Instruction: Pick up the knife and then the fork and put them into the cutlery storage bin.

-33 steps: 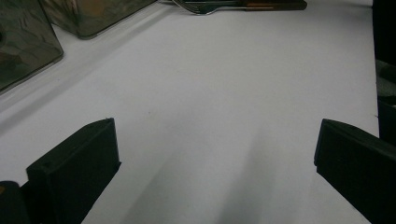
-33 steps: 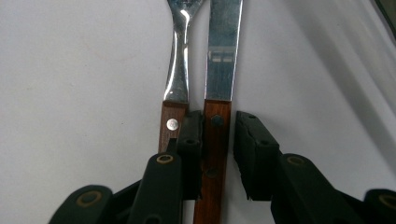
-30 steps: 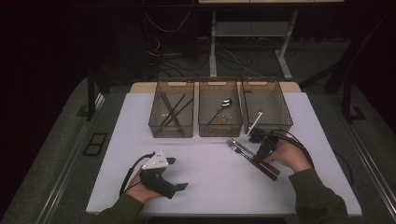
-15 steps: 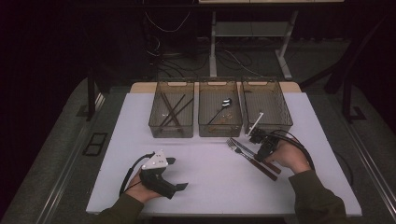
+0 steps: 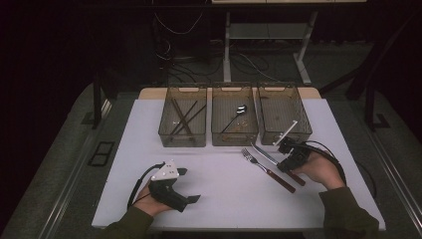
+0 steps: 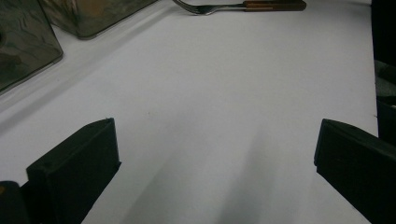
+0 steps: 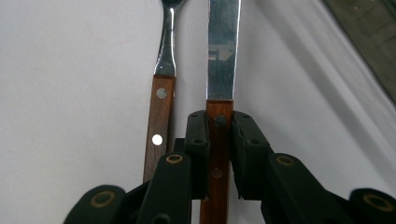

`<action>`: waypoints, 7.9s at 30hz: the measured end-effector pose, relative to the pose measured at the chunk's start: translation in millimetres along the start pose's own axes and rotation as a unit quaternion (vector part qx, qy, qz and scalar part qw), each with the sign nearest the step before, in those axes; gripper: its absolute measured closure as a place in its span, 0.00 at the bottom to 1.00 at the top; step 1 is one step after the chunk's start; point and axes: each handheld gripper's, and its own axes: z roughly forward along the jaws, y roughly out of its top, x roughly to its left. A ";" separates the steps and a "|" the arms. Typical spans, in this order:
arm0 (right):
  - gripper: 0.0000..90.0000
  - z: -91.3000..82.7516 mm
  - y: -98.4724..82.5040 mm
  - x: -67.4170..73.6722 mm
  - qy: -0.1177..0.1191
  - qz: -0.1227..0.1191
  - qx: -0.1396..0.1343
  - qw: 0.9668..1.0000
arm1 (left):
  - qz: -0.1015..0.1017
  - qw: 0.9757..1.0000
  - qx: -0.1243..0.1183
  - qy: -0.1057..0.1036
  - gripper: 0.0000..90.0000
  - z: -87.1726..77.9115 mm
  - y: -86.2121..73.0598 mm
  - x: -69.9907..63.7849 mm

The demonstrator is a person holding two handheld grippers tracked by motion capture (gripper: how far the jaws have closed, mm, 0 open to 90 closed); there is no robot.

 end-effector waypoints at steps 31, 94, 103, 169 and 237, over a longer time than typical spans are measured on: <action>0.86 -37.9 -43.5 -29.5 -0.002 0.056 -0.268 0.962 | -0.002 1.000 -0.010 -0.003 0.00 -0.2 -0.9 3.6; 0.86 -26.6 -2.0 -111.8 -0.117 0.186 -0.297 0.929 | 0.003 1.000 -0.005 -0.007 0.00 2.1 -0.3 0.1; 0.82 -20.0 -7.6 -113.3 -0.104 0.197 -0.294 0.930 | 0.004 1.000 -0.004 -0.007 0.00 2.4 -0.4 0.2; 0.62 0.2 4.1 26.2 0.012 0.013 -0.041 0.999 | 0.006 1.000 -0.002 -0.009 0.00 4.0 -0.2 -2.0; 0.86 -35.4 -20.0 -7.8 0.009 0.030 -0.173 0.984 | 0.009 1.000 -0.004 -0.013 0.00 3.2 -0.2 -2.0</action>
